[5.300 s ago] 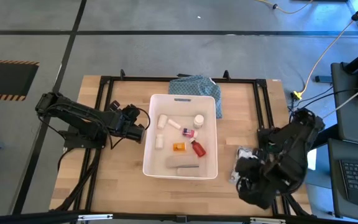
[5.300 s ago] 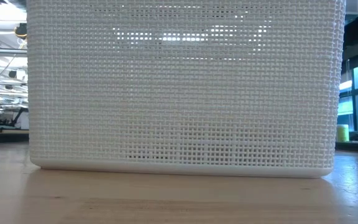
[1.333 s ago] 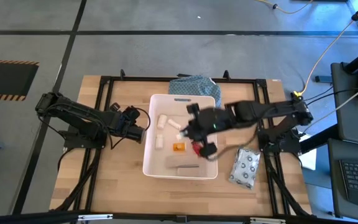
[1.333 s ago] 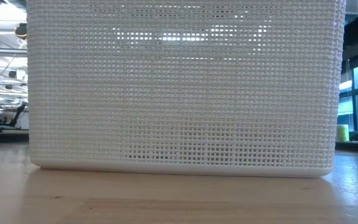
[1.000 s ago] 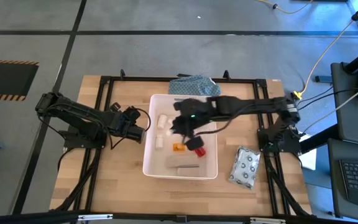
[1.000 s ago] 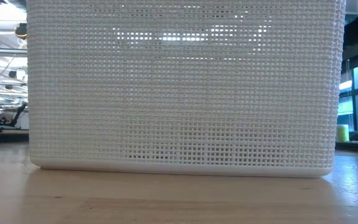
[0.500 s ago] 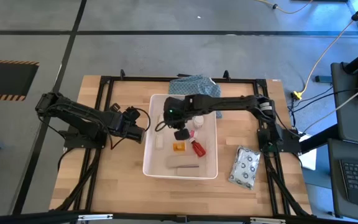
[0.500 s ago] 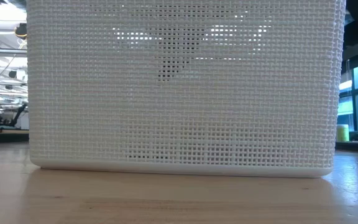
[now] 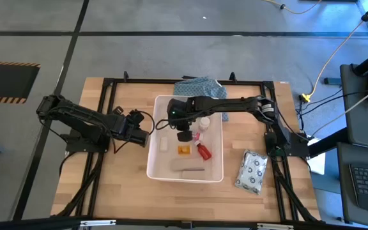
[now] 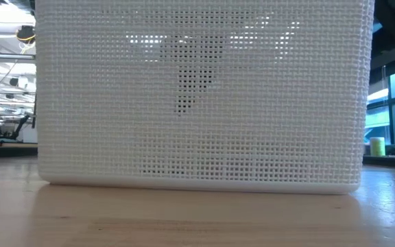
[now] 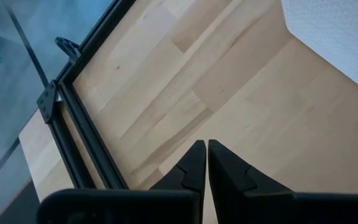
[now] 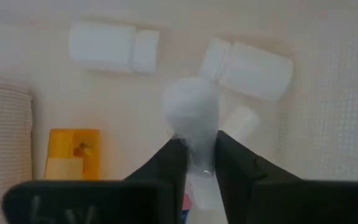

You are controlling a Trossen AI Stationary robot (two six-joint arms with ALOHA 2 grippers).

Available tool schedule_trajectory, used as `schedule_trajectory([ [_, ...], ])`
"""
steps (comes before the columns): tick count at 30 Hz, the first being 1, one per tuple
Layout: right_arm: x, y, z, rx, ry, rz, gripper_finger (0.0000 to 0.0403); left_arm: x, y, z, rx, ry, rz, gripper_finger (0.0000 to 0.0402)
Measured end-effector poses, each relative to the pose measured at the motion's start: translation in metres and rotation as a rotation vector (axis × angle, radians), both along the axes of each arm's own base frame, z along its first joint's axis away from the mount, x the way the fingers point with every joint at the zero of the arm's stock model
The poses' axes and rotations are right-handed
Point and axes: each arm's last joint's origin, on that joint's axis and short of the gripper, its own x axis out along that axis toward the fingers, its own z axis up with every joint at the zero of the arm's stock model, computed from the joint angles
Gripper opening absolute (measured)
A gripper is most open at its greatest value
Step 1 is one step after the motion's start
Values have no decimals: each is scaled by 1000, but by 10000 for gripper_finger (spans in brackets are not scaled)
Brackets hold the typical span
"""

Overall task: Pick & place medical supplies in basket/bin
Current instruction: Put the white rolled gauze into the white bin, then put the light blue mailer bag into the white bin

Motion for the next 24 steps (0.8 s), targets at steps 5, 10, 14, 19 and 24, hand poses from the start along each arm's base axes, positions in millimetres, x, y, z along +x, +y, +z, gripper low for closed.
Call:
schedule_trajectory([
  [5,-1,0,0,-2,8,-2,132,0,0,0,0,0,0,11],
  [10,-2,0,13,1,22,-6,186,0,0,0,1,0,0,13],
  [14,-2,0,35,12,19,-36,208,0,0,0,4,-1,-1,10],
  [19,-6,3,71,27,7,-62,216,0,0,0,5,-1,0,14],
  [24,-18,16,110,42,24,-65,216,0,0,0,4,-8,8,14],
])
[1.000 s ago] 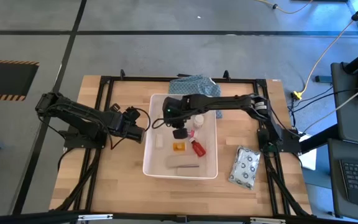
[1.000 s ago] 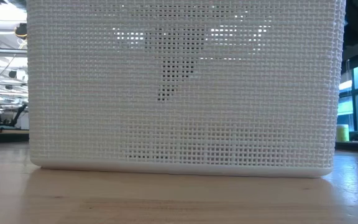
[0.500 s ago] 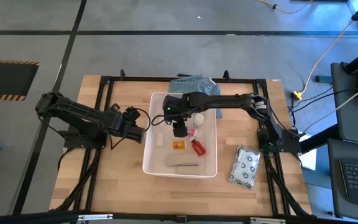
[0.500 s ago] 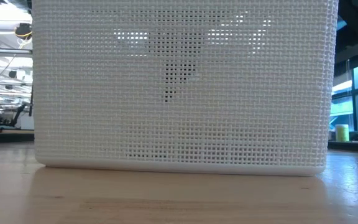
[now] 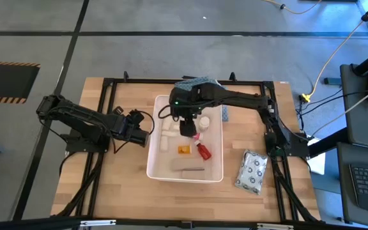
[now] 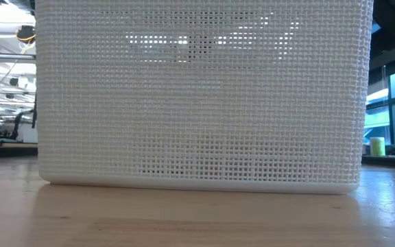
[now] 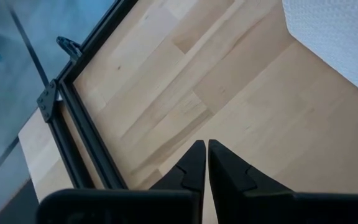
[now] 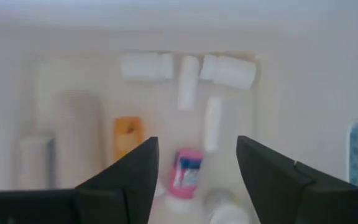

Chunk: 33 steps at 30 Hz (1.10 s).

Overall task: Pick & place medical supplies in basket/bin
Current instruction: Put the light blue mailer bag into the white bin

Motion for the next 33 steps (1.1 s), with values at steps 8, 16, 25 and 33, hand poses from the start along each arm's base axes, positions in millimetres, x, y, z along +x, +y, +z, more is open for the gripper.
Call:
schedule_trajectory([
  [8,-29,33,30,55,71,-45,217,0,0,0,4,-9,10,12],
  [16,-64,97,63,-70,19,-31,217,0,0,0,5,-11,12,11],
  [25,-126,174,98,-125,-116,-81,217,0,0,0,23,-14,10,13],
  [33,-164,245,87,-66,-106,-17,217,1,2,2,85,-25,3,13],
])
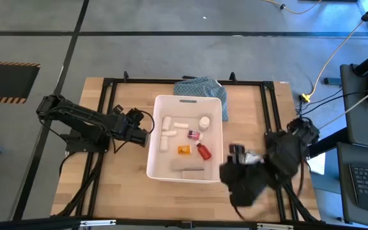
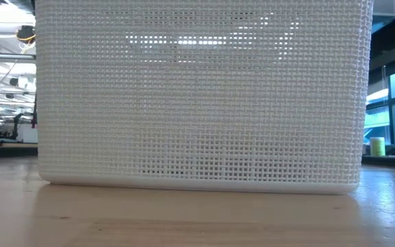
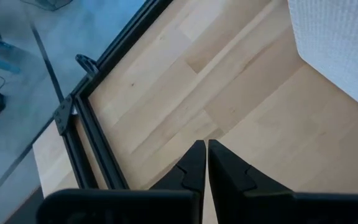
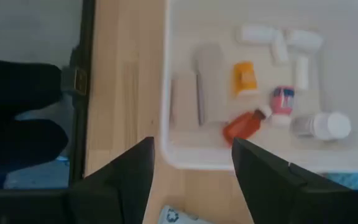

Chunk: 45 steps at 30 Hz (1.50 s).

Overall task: Pick & place medical supplies in basket/bin
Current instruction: Put the light blue mailer bag into the white bin

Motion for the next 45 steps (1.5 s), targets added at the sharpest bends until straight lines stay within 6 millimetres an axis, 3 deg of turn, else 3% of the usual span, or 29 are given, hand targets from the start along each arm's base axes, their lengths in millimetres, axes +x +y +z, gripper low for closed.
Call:
schedule_trajectory([
  [5,-20,35,-37,-41,27,-135,217,0,0,0,0,5,-6,11],
  [10,-44,51,-82,-30,69,-388,217,0,0,0,0,6,-6,13],
  [19,-99,44,-125,105,-50,-919,217,0,0,0,7,3,-5,12],
  [23,-115,34,-152,88,17,-1119,217,0,0,0,6,-1,-1,12],
  [29,-124,20,-183,-38,35,-1170,217,0,0,0,2,0,0,12],
  [39,-135,12,-205,-103,159,-1159,217,0,0,0,-4,-2,3,15],
  [45,-144,9,-218,-138,374,-1257,217,0,0,0,-7,-19,22,12],
])
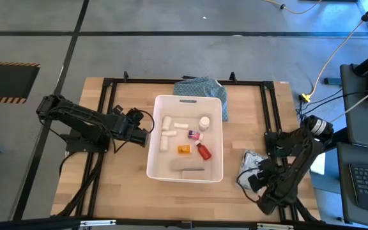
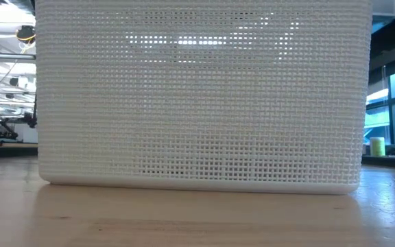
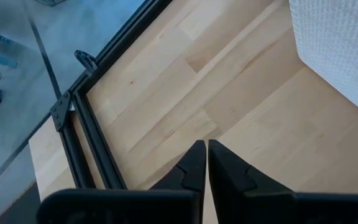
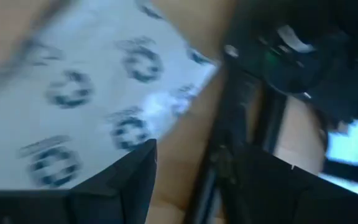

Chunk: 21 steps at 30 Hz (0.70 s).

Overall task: Pick & place medical supplies in basket/bin
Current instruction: Put the light blue mailer bag into the white bin

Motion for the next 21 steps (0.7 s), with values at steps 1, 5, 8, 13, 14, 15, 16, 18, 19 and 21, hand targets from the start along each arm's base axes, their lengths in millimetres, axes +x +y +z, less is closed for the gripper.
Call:
schedule_trajectory([
  [1,-2,-2,-4,-3,15,-19,217,0,0,0,0,0,0,11],
  [5,-1,-2,-26,51,-61,-41,217,0,0,0,0,0,0,12],
  [8,-1,-4,-46,99,-121,-37,217,0,0,0,0,0,0,13],
  [13,-5,-13,-62,104,-165,-26,216,0,0,0,0,0,0,10],
  [14,-5,-14,-63,99,-175,-16,216,0,0,0,0,0,0,10],
  [15,-5,-14,-63,92,-187,-3,216,0,0,0,0,0,0,11],
  [16,-5,-14,-63,84,-203,12,216,0,0,0,0,0,0,12],
  [18,-2,-14,-62,72,-276,41,216,0,0,0,-7,1,0,14],
  [19,0,-15,-62,65,-319,57,216,0,0,0,-12,3,1,15],
  [21,2,-16,-63,36,-379,87,216,0,-1,0,-24,5,2,15],
])
